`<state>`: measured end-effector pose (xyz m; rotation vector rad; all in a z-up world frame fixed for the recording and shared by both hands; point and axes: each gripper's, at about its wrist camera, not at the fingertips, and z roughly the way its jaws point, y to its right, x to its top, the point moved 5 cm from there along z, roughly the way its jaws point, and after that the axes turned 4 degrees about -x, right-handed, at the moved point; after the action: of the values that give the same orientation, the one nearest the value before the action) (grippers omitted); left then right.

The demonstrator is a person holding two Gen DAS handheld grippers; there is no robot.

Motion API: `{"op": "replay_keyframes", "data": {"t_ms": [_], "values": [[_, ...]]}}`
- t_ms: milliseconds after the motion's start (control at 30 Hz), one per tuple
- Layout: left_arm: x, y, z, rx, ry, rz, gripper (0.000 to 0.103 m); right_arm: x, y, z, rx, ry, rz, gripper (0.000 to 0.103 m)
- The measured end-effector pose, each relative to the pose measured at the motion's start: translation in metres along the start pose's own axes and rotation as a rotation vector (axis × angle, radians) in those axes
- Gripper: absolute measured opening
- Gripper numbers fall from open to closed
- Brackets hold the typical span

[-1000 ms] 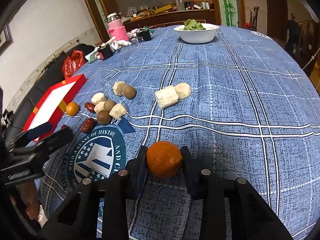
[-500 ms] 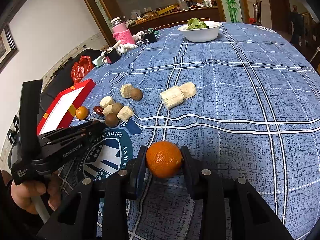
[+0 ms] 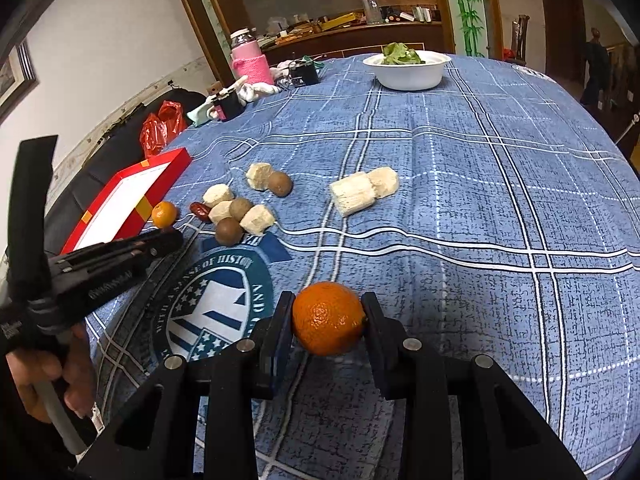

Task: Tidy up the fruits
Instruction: 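Carry the red date and the orange over the red-rimmed white tray with both tools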

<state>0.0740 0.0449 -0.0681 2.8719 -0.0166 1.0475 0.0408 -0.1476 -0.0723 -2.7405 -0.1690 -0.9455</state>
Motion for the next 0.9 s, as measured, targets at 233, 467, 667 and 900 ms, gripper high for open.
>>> {"op": "replay_keyframes", "data": {"t_ms": [233,467,667,900], "values": [[0.010,-0.083,-0.040,0.117,0.113,-0.206,0.017,0.017,-0.041,-0.005,0.034,0.024,-0.070,0.034],[0.006,-0.175,-0.040,0.265,0.116,-0.378,0.017,0.069,-0.146,0.015,0.203,0.062,-0.205,0.034],[0.005,-0.204,-0.038,0.301,0.114,-0.407,0.017,0.105,-0.240,0.055,0.297,0.067,-0.313,0.033],[0.003,-0.222,-0.029,0.330,0.082,-0.417,0.017,0.113,-0.297,0.112,0.331,-0.022,-0.348,0.033]]}}
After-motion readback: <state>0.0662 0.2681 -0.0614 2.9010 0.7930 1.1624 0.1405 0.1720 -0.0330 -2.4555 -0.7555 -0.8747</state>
